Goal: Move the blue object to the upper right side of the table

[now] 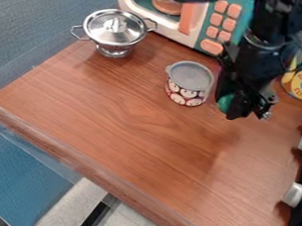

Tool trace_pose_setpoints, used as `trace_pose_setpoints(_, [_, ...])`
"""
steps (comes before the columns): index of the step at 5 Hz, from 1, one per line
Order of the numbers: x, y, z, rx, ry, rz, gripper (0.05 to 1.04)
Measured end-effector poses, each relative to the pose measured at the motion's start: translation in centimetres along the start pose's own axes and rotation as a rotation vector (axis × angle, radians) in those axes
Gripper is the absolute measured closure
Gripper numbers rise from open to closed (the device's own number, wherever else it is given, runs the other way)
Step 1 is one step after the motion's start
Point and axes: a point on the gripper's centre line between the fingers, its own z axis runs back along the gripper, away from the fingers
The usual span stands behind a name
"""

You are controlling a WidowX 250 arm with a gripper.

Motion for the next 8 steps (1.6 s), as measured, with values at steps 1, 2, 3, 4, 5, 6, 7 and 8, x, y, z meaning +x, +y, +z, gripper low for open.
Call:
trace_pose_setpoints(1, [1.4, 0.3, -1.2, -0.010, 0.029, 0.023, 0.656])
trace_pose_setpoints(2, [2.8, 0.4, -2.7, -0.027, 0.053, 0.011, 0.656])
trace_pose_setpoints(3, [3.8, 1.1, -3.4, 0.005, 0.059, 0.005, 0.656])
trace_pose_setpoints(4, [4.5, 0.5, -3.8, 0.025, 0.071, -0.041, 0.591])
trace_pose_setpoints(5, [5.1, 0.9, -2.9, 0.057, 0.071, -0.052, 0.284])
trace_pose_setpoints(6, [4.6, 1.1, -2.7, 0.095, 0.106, -0.059, 0.083])
trace_pose_setpoints(7, [4.7, 0.7, -0.4, 0.079, 0.084, -0.066, 0.082])
trace_pose_setpoints(8, [4.4, 1.9, 2.7, 0.098, 0.018, -0.052, 0.082])
